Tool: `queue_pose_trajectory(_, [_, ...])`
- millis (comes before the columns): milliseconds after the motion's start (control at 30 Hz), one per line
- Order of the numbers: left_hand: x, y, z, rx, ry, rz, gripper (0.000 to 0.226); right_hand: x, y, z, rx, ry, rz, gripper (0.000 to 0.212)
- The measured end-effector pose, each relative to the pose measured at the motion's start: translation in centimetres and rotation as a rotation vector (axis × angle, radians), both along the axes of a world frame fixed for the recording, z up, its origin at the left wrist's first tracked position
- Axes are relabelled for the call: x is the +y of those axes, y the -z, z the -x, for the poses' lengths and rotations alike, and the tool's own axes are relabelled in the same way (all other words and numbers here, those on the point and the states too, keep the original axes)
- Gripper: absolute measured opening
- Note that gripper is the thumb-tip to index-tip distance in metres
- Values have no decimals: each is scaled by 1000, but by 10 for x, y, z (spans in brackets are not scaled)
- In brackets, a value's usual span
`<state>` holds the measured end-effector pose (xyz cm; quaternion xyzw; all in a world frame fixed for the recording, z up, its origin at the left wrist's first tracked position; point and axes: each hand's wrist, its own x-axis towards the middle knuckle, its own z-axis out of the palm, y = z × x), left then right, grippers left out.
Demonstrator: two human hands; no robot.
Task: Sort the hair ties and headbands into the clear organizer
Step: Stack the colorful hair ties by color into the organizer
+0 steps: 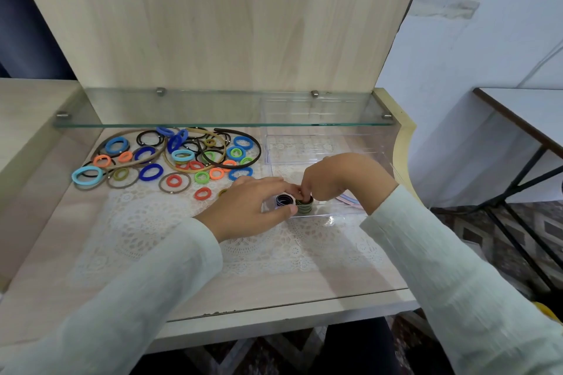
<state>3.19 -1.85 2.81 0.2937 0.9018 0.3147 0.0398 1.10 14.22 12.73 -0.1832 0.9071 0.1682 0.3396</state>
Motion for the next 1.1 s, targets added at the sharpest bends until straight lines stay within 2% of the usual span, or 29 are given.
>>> queue_pose_trajectory(400, [3, -2, 1, 40, 18, 62, 37, 4, -1, -2, 29, 11, -9, 43])
queue_pose_trajectory(500, [5, -4, 0, 50, 10, 64, 35, 8, -4, -1, 20, 47, 61, 44])
queue_pose_trajectory(667, [4, -4, 0, 56, -7, 57, 25, 23, -8, 2, 89, 106, 266, 60])
queue_pose_trajectory(867, [5, -6, -1, 17, -17, 58, 29, 39, 3, 4, 153, 301, 483, 35])
queue_pose_trajectory(1033, [7, -8, -1, 46, -20, 70, 31, 40, 19, 0, 85, 342, 495, 28])
queue_pose_trajectory(1100, [8, -7, -2, 66, -10, 90, 32, 42, 23, -3, 119, 318, 471, 19])
